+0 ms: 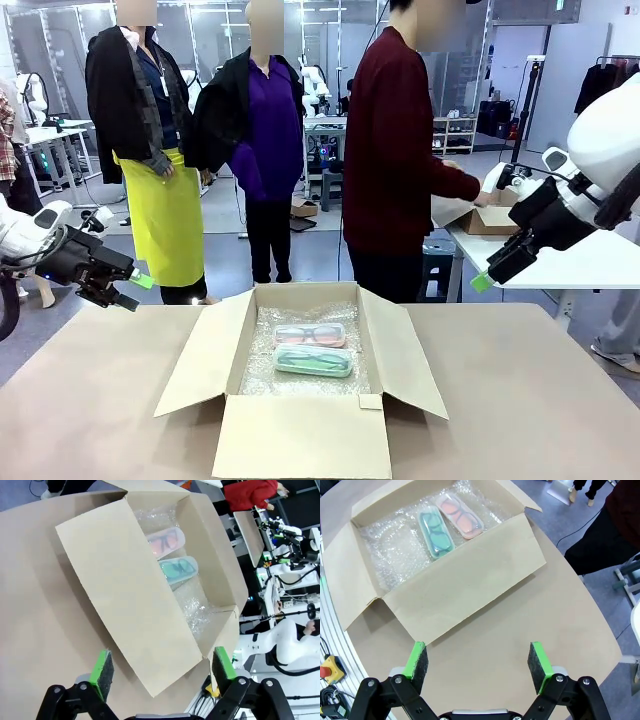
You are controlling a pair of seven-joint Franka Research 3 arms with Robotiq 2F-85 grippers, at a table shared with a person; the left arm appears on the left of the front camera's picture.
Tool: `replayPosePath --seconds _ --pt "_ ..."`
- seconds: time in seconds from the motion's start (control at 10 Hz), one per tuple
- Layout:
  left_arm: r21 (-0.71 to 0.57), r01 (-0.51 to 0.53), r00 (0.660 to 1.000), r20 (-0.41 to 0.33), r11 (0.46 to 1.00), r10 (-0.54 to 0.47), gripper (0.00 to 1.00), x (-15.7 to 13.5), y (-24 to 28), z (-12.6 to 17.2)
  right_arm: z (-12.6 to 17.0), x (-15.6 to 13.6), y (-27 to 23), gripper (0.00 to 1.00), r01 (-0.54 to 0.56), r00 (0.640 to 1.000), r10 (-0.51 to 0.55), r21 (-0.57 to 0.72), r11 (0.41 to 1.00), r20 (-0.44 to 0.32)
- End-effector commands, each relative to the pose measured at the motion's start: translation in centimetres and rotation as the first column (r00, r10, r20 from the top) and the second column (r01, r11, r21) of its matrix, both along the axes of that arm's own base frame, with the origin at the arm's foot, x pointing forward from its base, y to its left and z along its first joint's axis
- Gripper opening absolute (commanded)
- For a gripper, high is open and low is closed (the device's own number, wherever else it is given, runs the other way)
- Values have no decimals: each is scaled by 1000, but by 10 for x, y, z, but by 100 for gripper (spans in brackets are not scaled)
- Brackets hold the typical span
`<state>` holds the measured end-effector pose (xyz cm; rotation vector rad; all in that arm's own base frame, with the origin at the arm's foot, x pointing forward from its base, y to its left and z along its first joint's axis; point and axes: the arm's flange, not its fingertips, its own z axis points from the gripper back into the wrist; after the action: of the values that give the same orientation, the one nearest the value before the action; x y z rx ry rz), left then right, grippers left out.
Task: Pack the glasses set securely to prepare it for shipping.
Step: Position the Package Box on the left side of the table.
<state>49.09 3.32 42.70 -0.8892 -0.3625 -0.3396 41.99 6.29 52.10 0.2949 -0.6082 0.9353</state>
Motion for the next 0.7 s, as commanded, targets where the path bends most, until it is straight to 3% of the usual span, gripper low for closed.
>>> replayPosePath --seconds 0.0,0.2,0.3,0.6 --pt "5 -8 1000 10 1000 8 100 -5 0 5 4 0 2 100 2 1000 -2 -12 1000 -11" --pt "2 0 1000 4 1000 0 100 0 0 2 4 0 2 100 2 1000 -2 -12 1000 -11" --pt "-18 -6 1000 -20 1000 6 100 16 9 -6 4 0 2 100 2 1000 -2 -12 1000 -11" --pt "-58 -2 995 -95 998 -3 100 39 17 -43 4 0 2 100 2 1000 -2 -12 1000 -11"
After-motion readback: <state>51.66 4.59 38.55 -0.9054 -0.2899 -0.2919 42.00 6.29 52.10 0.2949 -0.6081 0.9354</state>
